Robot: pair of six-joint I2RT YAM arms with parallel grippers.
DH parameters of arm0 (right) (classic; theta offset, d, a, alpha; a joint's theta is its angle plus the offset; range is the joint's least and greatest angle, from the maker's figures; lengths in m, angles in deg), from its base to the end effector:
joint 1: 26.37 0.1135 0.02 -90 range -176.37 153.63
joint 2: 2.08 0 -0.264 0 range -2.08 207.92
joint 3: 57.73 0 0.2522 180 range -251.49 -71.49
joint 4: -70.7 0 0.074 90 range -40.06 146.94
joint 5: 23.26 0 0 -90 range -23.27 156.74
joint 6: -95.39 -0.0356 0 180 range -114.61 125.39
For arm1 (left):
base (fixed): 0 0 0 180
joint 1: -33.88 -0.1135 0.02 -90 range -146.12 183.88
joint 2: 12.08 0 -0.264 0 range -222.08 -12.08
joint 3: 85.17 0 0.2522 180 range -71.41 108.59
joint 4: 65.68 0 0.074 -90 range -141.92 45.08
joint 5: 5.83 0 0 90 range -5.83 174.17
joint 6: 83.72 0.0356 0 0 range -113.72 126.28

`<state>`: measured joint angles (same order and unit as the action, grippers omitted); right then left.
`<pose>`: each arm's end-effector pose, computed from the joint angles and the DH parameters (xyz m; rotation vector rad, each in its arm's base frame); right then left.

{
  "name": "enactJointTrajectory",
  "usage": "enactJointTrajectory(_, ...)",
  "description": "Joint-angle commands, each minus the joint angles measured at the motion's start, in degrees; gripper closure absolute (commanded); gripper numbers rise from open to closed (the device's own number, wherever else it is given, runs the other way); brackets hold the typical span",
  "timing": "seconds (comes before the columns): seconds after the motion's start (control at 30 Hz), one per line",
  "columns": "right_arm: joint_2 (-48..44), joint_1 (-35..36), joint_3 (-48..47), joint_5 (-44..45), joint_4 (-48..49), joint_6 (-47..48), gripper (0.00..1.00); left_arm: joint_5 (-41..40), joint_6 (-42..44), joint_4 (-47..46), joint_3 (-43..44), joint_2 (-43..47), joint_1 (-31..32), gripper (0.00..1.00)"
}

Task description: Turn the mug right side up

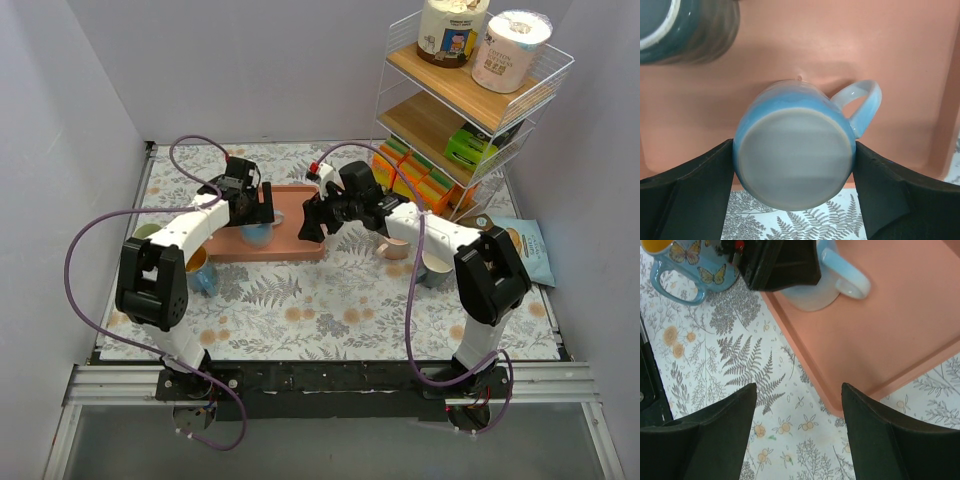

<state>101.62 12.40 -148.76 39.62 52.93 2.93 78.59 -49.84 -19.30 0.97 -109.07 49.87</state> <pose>0.3171 0.2755 0.2611 -0.9538 1.9544 0.9204 0.3461 -0.0956 0.2360 -0.9277 2.4312 -0.3478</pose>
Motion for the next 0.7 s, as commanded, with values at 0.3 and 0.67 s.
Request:
enactJointTrajectory(0.3,-4.75,0.26,2.22,0.48,0.06,4.11,0.23,11.81,15.14,-5.97,-2.23,4.00,3.00,0.19)
enactJointTrajectory(0.67,5.63,1.58,-4.11,1.97,-1.64,24.42,0.22,12.36,19.91,-11.53,-6.90,6.46,3.17,0.02)
